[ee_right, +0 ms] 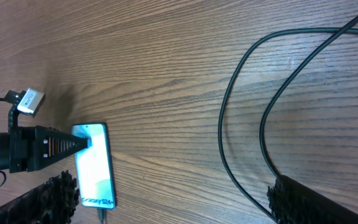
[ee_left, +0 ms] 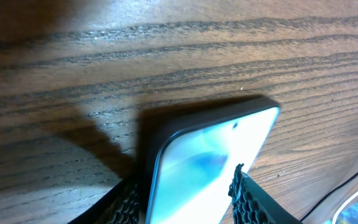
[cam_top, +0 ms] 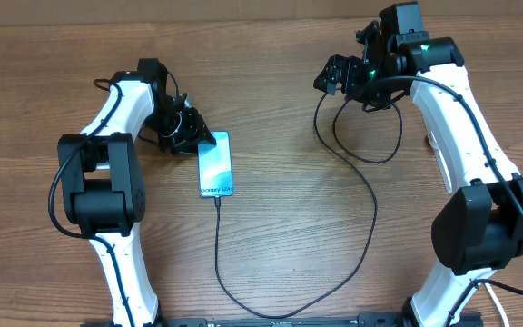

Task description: Plug charger to phone and switch on socket

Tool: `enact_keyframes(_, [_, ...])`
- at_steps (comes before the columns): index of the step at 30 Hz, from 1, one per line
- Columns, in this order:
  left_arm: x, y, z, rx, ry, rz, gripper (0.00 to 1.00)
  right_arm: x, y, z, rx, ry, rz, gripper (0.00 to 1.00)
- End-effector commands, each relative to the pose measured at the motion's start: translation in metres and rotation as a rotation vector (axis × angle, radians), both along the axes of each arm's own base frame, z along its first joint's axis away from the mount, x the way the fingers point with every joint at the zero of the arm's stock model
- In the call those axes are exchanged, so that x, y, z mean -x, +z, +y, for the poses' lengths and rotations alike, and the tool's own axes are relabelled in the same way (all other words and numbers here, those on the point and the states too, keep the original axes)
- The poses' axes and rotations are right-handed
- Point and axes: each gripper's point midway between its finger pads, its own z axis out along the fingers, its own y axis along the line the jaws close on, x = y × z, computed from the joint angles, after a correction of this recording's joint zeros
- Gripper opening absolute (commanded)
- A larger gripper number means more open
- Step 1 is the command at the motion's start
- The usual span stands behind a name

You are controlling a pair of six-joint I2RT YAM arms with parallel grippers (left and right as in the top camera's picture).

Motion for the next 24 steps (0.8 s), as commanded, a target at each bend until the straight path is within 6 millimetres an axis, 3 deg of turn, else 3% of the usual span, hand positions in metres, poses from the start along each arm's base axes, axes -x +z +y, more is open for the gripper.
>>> enact_keyframes(1, [0.013, -0.026, 0.013, -0.087, -0.011, 0.066, 0.45, -0.002, 0.029, 0.003, -0.015, 0.012, -0.074, 1.00])
enact_keyframes(5, [0.013, -0.026, 0.014, -0.091, -0.010, 0.066, 0.47, -0.002, 0.029, 0.003, -0.015, 0.012, -0.074, 1.00])
enact_keyframes(9, [0.014, -0.029, 0.023, -0.139, -0.011, 0.072, 0.62, -0.002, 0.029, 0.003, -0.015, 0.012, -0.074, 1.00])
enact_keyframes(16, [0.012, -0.024, 0.035, -0.153, 0.009, 0.064, 0.71, -0.002, 0.029, 0.003, -0.015, 0.012, -0.074, 1.00])
enact_keyframes(19, [0.006, -0.010, 0.033, -0.150, -0.038, 0.002, 0.75, -0.002, 0.029, 0.003, -0.014, 0.012, -0.072, 1.00])
enact_keyframes(24, [-0.014, 0.046, 0.020, -0.153, -0.091, -0.172, 0.83, -0.002, 0.028, 0.002, -0.014, 0.010, -0.071, 1.00])
